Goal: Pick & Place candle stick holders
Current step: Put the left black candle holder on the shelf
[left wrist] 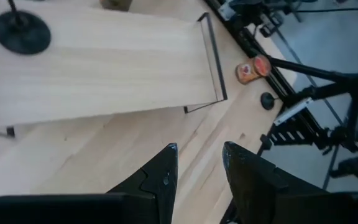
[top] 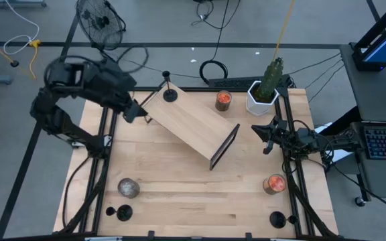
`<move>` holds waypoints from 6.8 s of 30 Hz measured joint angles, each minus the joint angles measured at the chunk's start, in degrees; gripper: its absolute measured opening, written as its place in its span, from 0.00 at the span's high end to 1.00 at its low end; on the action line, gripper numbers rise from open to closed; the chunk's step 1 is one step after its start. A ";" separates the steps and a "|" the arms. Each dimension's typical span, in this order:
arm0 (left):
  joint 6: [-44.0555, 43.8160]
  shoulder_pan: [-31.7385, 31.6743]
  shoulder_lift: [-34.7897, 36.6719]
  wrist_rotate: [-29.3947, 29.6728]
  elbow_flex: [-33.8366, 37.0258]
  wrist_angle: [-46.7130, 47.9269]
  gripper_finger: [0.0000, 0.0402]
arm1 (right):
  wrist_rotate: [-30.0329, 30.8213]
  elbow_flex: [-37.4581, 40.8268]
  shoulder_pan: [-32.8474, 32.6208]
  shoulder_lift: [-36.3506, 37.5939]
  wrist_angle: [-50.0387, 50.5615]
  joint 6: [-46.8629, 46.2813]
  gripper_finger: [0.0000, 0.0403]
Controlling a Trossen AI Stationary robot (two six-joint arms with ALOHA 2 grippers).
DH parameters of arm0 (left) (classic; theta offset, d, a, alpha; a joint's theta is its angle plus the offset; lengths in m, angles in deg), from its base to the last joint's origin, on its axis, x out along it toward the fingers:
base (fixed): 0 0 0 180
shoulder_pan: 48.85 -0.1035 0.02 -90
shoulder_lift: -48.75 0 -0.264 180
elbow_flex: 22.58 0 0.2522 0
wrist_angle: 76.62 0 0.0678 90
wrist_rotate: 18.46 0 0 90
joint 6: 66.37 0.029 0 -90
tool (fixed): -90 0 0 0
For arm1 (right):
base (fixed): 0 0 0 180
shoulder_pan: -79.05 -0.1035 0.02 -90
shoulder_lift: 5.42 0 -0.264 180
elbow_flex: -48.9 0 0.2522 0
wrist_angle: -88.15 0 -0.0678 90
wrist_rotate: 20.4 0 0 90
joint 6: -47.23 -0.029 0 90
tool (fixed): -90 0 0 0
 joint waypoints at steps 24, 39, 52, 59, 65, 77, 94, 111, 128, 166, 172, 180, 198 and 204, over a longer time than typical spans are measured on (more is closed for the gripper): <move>-36.94 33.41 -15.64 5.91 0.00 -0.02 0.66 | 0.00 0.00 -0.01 0.02 -0.01 0.00 0.99; -85.33 47.00 -15.64 6.96 10.74 0.02 0.66 | 0.00 0.00 -0.01 0.02 -0.01 0.00 0.99; -105.94 55.43 -15.59 -0.52 18.62 0.19 0.66 | 0.00 0.00 0.01 0.02 -0.02 0.40 0.99; -105.48 55.84 -15.59 -4.21 21.66 0.10 0.66 | 0.00 0.00 0.01 0.02 -0.02 0.42 0.99; -105.59 57.74 -15.59 -6.29 21.66 -0.04 0.66 | 0.00 0.00 -0.02 0.02 -0.02 0.42 0.99; -105.48 58.01 -15.55 -6.60 25.94 -0.71 0.66 | 0.00 0.00 -0.01 0.02 -0.02 0.42 0.99; -105.48 58.84 -15.55 -6.80 29.39 -2.01 0.66 | 0.00 0.00 -0.02 0.00 -0.04 0.44 0.99; -105.13 59.12 -15.64 -6.84 34.12 -7.21 0.66 | 0.00 0.00 -0.01 0.02 -0.04 0.43 0.99; -101.98 59.12 -15.59 -11.18 35.76 -4.30 0.66 | 0.00 0.00 -0.02 0.02 -0.02 0.42 0.99; -84.69 53.04 -15.33 -11.11 33.42 -13.41 0.95 | 0.00 -0.02 0.00 0.01 -0.04 0.42 0.99; -77.81 49.16 -15.23 -6.74 30.23 -14.14 0.95 | 0.00 -0.02 -0.01 0.01 -0.04 0.42 0.99; -63.48 41.39 -15.13 2.14 26.70 -17.03 0.95 | 0.00 -0.02 0.01 0.02 -0.02 0.42 0.99; -33.34 21.19 -15.09 8.89 6.10 -11.81 0.95 | 0.00 -0.02 -0.01 0.01 -0.02 0.42 0.99; -31.52 17.01 -14.99 9.84 -2.62 -0.50 0.95 | 0.00 -0.02 0.00 0.00 0.00 0.42 0.99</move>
